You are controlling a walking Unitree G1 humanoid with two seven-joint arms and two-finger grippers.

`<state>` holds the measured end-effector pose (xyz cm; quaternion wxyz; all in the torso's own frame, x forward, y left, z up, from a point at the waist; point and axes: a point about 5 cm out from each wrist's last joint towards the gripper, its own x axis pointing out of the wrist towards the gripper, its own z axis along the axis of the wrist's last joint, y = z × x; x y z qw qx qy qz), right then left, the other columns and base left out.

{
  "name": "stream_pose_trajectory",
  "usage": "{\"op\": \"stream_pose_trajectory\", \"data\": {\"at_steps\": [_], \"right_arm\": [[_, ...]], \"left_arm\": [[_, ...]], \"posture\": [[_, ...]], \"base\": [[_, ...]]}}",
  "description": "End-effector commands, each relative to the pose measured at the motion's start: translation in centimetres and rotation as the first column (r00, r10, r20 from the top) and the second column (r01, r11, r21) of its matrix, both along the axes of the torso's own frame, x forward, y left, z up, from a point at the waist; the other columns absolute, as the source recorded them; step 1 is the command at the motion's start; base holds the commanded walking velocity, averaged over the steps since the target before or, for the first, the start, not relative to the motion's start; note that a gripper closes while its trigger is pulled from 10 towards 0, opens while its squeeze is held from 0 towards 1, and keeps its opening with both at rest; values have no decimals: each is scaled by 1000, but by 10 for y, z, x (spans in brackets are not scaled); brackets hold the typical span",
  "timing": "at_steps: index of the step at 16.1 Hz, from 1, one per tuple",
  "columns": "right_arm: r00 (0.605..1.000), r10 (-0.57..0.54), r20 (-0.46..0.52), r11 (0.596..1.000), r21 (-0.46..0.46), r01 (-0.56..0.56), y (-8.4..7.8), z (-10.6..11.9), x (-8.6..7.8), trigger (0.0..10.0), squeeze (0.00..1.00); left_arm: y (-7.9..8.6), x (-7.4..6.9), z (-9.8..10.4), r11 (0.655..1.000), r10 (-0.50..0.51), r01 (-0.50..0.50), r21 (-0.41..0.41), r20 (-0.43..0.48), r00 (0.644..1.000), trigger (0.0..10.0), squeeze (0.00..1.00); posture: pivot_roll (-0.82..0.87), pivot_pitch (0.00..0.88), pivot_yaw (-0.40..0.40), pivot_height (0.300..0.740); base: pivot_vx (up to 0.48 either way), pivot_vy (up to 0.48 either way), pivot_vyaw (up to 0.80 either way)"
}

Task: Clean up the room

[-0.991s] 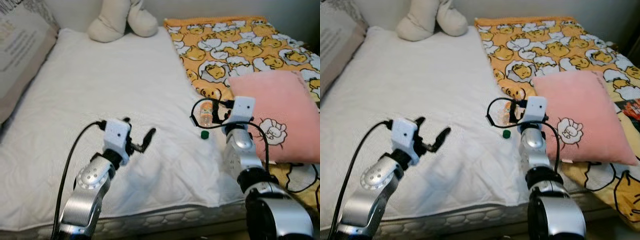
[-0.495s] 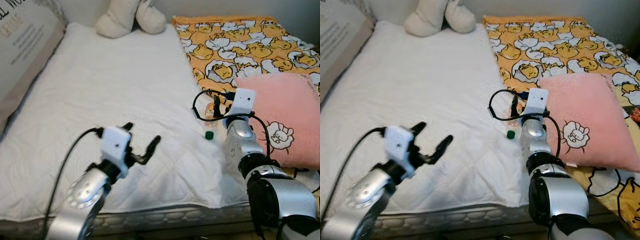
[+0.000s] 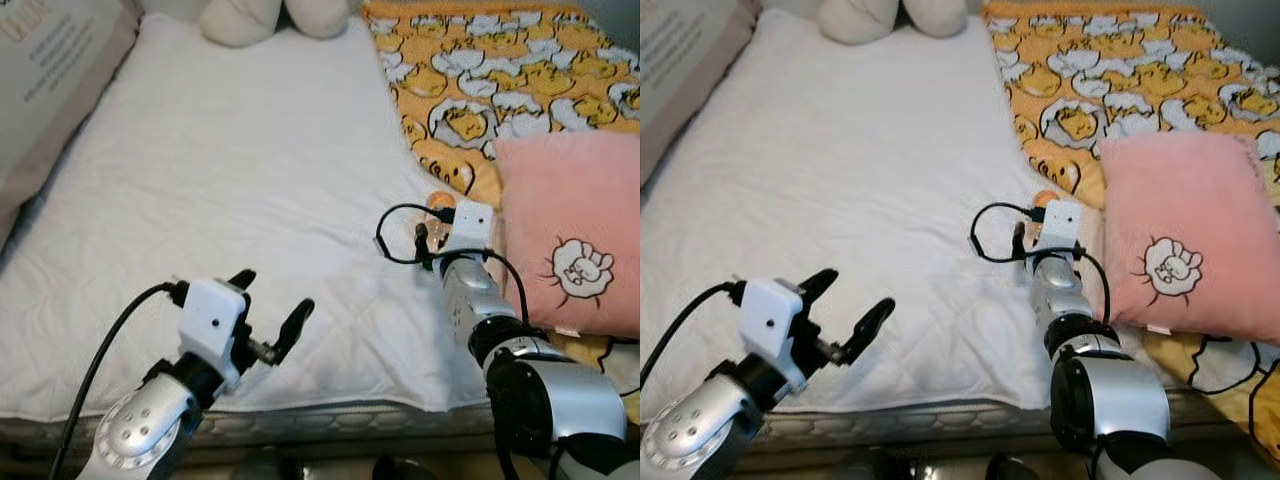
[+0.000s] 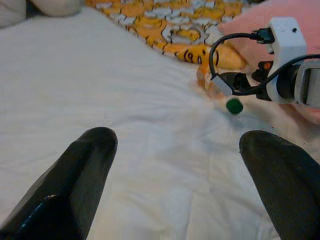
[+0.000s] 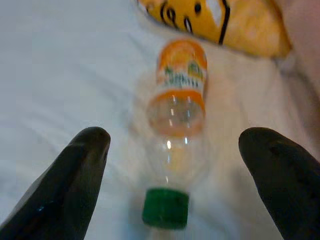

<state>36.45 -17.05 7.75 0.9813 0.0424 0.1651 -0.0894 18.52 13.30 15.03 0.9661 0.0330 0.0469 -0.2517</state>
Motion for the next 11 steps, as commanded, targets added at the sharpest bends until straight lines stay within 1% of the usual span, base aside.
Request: {"op": "stream_pose_trajectory", "data": {"at_steps": [1,3,5,6,9,10,11], "right_arm": [[999,-6,-44,1000,24,7,1,-9,-5,10000,0],[998,-8,-69,1000,27,10,3,-14,-7,10000,0],[993,-18,-120,998,63,25,5,-25,-15,10000,0],[991,-12,-136,998,63,20,6,-28,-16,10000,0],[990,1,-142,998,59,7,7,-27,-15,10000,0],[991,7,-133,998,56,1,8,-25,-14,0,0],[992,12,-125,998,64,-4,9,-23,-12,0,0]], "left_arm": [[2,-3,3,1000,2,-2,4,0,1000,10000,0],[5,-9,5,1000,20,-20,9,-13,1000,10000,0],[5,-14,5,999,35,-34,11,-31,999,10000,0],[5,-15,5,999,38,-37,12,-35,999,10000,0],[5,-14,6,999,47,-46,13,-42,998,10000,0],[4,-14,6,999,48,-47,13,-42,998,10000,0],[5,-13,6,999,51,-50,13,-43,998,10000,0]], "posture": [[339,171,32,740],[352,192,31,740],[357,200,26,740],[357,202,26,740],[354,204,25,740],[353,203,25,740],[350,199,24,740]], "base": [[0,0,0],[0,0,0],[0,0,0],[0,0,0],[0,0,0],[0,0,0],[0,0,0]]}}
